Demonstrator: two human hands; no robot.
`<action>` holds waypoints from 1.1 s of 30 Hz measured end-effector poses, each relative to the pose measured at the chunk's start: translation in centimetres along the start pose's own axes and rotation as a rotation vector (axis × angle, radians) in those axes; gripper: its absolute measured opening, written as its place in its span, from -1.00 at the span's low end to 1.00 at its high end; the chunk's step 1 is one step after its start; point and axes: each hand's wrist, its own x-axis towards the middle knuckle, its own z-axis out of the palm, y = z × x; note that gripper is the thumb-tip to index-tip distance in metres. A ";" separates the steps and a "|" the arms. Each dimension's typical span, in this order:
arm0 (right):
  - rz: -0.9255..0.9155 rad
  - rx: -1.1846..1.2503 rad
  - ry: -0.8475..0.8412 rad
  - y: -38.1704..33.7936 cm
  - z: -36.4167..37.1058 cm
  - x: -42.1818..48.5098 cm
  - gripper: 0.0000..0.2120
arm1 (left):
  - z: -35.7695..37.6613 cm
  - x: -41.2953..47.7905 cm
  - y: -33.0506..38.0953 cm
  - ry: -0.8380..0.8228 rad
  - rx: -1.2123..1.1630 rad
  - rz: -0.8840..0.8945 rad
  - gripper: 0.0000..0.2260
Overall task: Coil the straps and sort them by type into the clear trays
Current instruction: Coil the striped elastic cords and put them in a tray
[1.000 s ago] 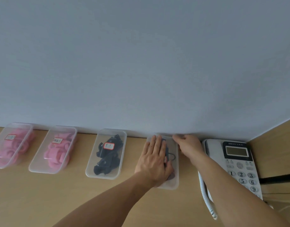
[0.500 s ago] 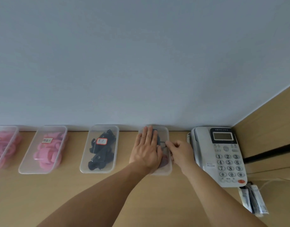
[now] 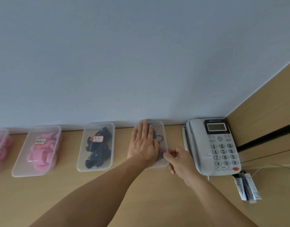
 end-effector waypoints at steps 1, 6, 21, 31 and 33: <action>0.007 0.001 -0.007 0.2 0.0 -0.4 -0.88 | 0.0 0.0 0.0 0.001 -0.003 0.001 -0.34; -0.007 -0.003 0.032 -0.3 0.1 -0.5 -0.87 | -0.1 0.2 -0.2 0.005 -0.024 -0.014 -0.41; -0.060 -0.072 -0.017 0.4 0.2 -1.0 -0.91 | -0.5 -0.1 -0.8 0.029 -0.096 0.012 -0.38; -0.081 -0.290 -0.079 -0.6 0.1 0.6 -0.74 | 0.0 -1.5 -1.3 -0.056 -0.056 -0.017 -0.21; -0.090 -0.322 -0.029 -0.5 0.5 0.7 -0.72 | 0.0 -1.4 -1.3 -0.050 -0.051 -0.018 -0.21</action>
